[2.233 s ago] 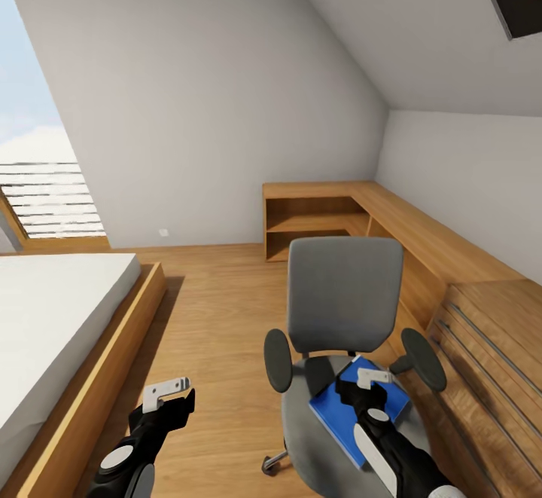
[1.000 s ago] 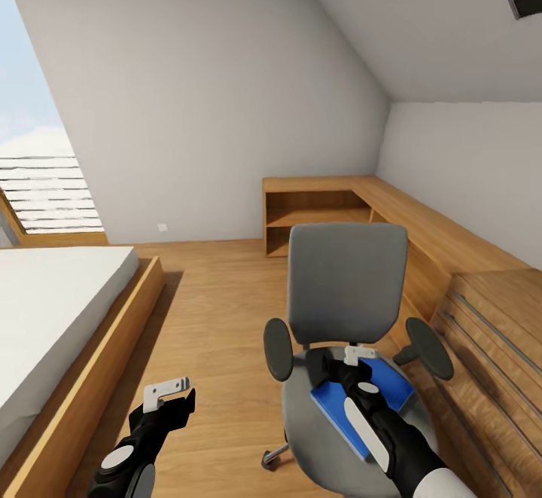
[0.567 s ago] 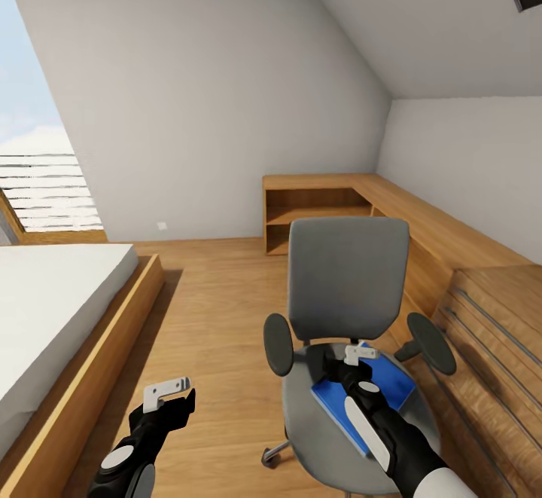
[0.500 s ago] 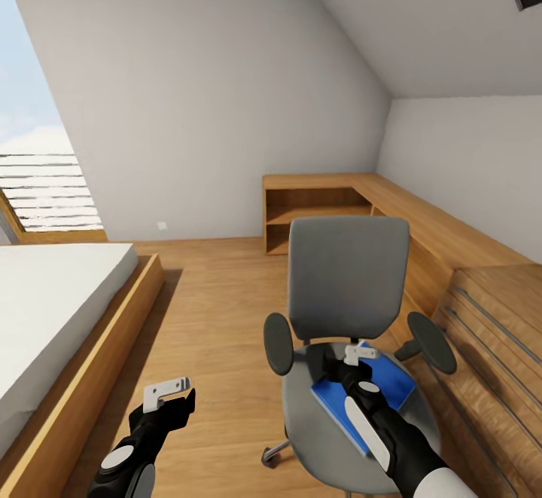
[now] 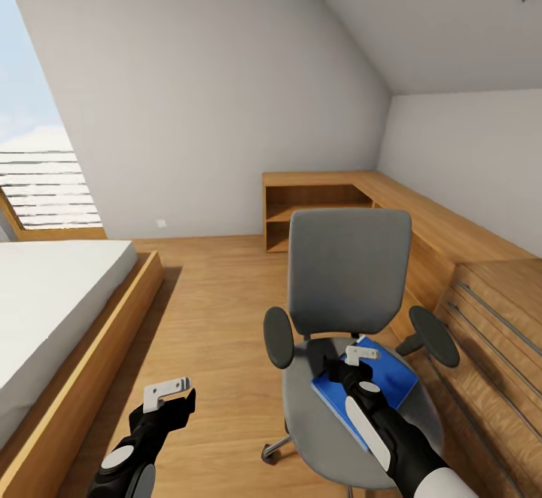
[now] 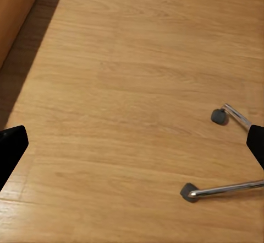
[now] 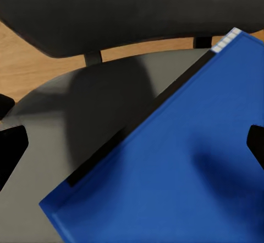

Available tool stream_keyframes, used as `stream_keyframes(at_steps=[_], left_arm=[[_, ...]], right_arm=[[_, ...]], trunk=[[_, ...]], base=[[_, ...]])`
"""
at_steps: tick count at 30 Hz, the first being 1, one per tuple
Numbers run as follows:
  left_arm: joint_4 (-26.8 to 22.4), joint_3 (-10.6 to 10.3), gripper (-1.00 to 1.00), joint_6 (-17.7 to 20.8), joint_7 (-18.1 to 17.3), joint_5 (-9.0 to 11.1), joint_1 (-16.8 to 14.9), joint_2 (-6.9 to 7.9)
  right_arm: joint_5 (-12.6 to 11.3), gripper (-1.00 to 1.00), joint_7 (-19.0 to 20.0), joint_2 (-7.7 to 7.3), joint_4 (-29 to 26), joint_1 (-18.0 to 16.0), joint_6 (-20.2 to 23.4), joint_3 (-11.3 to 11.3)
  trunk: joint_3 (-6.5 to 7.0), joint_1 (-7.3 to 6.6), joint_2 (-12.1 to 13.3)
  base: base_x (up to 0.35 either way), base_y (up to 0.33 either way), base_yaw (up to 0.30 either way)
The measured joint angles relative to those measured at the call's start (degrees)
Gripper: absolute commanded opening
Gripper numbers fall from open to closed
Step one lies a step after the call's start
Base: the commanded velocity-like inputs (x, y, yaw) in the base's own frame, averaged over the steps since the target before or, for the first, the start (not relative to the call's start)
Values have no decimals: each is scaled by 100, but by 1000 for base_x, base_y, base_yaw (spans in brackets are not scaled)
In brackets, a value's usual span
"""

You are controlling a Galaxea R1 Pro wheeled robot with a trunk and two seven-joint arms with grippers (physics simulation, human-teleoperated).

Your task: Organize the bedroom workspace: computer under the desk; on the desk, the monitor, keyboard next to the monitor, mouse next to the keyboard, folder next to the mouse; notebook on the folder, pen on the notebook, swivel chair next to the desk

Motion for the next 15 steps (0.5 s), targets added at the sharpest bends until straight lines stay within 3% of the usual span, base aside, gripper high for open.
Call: stream_keyframes(at_steps=[15], left_arm=[[1, 42, 100, 20, -10, 0, -1, 24]], right_arm=[[-3, 100, 0, 3, 7, 0, 0, -24]], trunk=[[-1, 0, -2]], base=[[15, 0, 0]])
